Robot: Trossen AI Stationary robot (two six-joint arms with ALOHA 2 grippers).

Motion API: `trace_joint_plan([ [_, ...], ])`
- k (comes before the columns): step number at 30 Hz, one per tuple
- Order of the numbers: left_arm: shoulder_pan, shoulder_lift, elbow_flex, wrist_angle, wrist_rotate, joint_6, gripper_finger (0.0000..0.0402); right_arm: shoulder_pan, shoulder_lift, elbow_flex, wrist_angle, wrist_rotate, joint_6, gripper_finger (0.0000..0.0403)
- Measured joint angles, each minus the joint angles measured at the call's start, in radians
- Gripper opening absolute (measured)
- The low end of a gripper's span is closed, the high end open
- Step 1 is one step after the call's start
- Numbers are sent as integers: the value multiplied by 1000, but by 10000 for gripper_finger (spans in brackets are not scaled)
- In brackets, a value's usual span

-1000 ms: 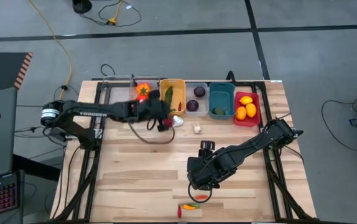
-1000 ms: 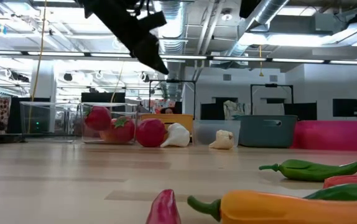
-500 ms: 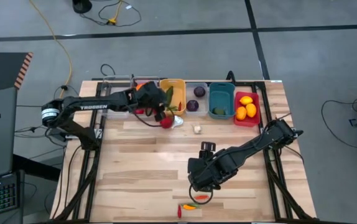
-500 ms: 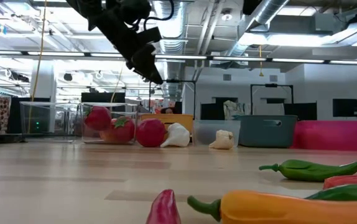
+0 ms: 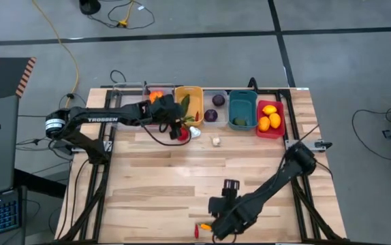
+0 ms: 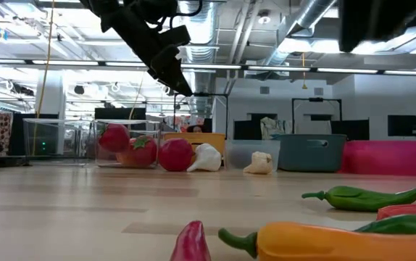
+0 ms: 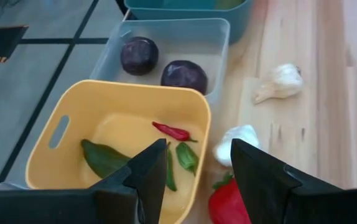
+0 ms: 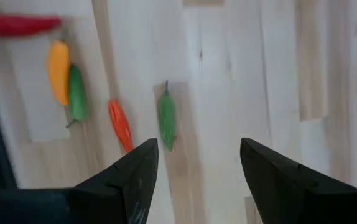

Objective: Sort produce into baskets
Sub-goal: Put the green chili pepper into the yellow bin

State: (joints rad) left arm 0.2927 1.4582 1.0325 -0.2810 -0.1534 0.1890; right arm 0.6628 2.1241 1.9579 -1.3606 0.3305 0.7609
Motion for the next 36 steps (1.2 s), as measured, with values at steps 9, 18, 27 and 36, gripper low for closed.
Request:
trace_joint_plan([
  [9, -20, 0, 0, 0, -1, -4, 167, 10, 136, 0, 7, -71, -7, 255],
  [18, -20, 0, 0, 1, 0, -13, 167, -39, 157, 0, 22, -122, -62, 247],
  [27, -20, 0, 0, 0, 0, -13, 167, -88, 157, 0, 116, -138, -183, 205],
  [36, -20, 0, 0, -2, 1, -13, 167, -116, 182, 0, 110, -197, -198, 190],
])
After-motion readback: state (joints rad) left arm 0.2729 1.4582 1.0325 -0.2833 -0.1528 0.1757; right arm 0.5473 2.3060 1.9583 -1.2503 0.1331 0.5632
